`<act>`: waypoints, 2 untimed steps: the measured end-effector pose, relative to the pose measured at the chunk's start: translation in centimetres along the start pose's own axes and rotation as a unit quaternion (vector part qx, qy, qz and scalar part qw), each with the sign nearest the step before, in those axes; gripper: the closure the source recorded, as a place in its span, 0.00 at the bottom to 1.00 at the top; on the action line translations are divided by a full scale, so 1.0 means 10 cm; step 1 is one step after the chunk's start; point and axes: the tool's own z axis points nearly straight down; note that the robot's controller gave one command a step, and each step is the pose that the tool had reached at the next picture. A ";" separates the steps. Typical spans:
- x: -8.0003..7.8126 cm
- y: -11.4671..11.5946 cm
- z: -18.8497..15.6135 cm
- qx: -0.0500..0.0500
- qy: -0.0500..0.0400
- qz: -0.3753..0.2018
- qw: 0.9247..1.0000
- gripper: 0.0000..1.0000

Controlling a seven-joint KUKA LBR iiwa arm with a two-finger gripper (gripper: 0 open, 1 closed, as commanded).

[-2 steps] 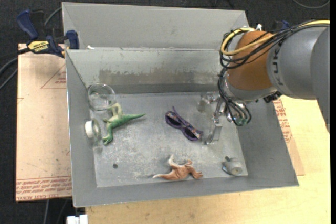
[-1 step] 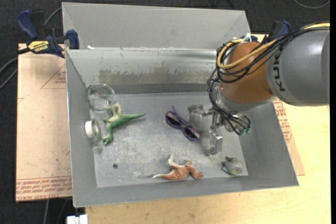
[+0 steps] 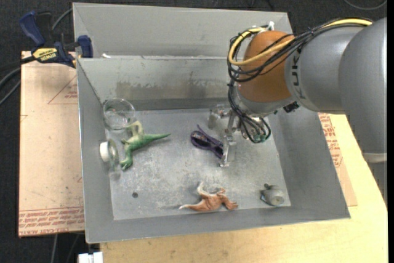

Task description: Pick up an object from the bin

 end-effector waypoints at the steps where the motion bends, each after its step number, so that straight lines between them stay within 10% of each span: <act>1: -0.05 0.15 0.00 0.002 -0.003 -0.246 0.969 1.00; 2: -0.05 0.15 0.00 0.002 -0.003 -0.246 0.969 1.00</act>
Offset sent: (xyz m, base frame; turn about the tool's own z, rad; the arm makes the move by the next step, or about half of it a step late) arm 0.0000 0.0000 0.0000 0.0000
